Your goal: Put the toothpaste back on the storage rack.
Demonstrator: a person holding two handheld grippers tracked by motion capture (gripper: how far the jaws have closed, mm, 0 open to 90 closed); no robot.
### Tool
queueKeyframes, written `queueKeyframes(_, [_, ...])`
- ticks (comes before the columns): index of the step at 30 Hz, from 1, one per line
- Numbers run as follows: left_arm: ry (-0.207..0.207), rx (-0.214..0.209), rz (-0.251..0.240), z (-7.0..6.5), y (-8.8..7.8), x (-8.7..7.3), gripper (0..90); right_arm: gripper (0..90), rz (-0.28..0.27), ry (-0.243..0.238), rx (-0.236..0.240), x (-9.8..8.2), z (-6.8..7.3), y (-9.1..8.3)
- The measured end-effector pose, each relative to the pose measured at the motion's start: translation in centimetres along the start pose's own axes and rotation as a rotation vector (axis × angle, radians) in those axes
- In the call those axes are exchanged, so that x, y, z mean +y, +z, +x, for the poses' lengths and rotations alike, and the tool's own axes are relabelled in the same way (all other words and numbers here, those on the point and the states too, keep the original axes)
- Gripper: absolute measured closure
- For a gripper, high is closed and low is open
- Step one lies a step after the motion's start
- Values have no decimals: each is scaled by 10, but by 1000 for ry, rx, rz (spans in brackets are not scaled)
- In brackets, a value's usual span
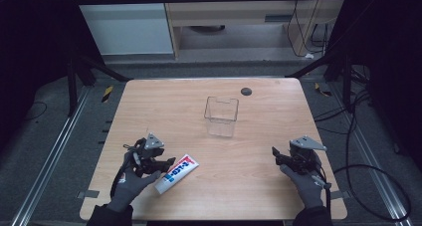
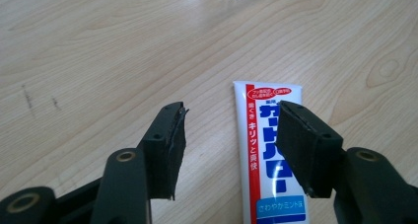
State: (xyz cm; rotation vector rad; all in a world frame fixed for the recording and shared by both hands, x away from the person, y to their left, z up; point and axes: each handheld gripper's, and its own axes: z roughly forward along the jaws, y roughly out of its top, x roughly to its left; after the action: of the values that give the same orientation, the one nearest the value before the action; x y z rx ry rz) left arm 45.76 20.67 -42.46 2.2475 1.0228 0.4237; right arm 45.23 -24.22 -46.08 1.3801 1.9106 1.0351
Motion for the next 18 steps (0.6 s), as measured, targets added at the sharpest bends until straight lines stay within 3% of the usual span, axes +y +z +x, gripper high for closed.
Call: queueKeyframes(18, [40,-65,89,-8,15,18,386,294,8,0,2,1,0,0])
